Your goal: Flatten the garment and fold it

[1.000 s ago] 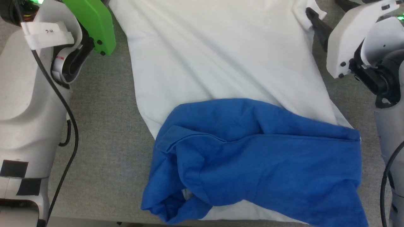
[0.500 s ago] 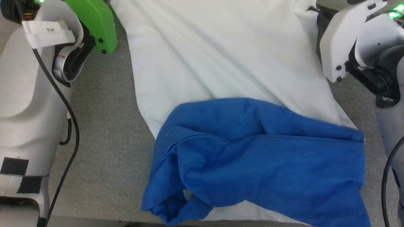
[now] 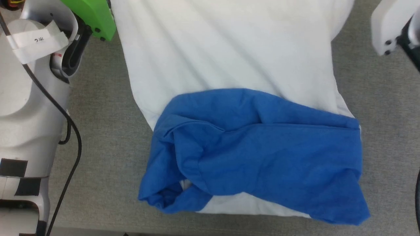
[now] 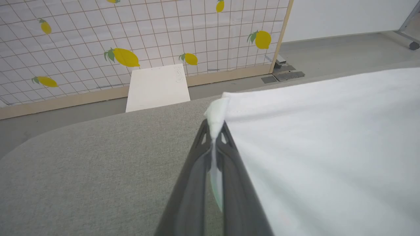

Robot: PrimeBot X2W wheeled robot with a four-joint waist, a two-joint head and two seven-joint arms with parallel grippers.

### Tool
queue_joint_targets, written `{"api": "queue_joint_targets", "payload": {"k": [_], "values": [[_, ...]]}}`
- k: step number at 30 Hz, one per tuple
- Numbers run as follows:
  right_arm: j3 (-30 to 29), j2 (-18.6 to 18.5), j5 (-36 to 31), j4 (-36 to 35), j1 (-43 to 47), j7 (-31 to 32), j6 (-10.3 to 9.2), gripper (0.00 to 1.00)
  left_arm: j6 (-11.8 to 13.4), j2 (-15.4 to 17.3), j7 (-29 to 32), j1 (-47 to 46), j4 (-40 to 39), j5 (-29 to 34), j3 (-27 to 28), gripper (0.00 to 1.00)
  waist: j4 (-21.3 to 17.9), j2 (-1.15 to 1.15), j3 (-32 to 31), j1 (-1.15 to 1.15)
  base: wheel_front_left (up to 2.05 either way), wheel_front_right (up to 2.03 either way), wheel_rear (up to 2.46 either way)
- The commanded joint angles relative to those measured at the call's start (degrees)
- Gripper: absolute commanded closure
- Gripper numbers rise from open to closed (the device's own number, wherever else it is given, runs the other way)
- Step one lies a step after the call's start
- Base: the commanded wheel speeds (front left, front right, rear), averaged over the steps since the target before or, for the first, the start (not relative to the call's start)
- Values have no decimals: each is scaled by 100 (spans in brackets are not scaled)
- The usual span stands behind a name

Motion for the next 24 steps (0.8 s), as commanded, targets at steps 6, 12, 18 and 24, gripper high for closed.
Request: {"api": "queue_joint_targets", "payload": {"k": [6, 12, 18, 24], "values": [[-48, -170, -250, 261, -288, -423, -10, 100, 121, 5, -540, -173, 38, 163, 115, 100, -4, 0, -288, 0, 0, 0, 0], [-125, -305, -442, 458, -361, -717, -10, 100, 175, 4, -964, -180, 30, 242, 145, 100, 72, 0, -501, 0, 0, 0, 0], [-122, -285, -436, 446, -264, -946, -10, 100, 129, 44, -1202, -6, -65, 308, 13, 100, 182, 0, -778, 0, 0, 0, 0], [-84, -266, -192, 20, 246, -1033, -10, 100, 78, 115, -1379, 614, -540, 219, -113, 100, 262, 0, -1161, 0, 0, 0, 0]]}}
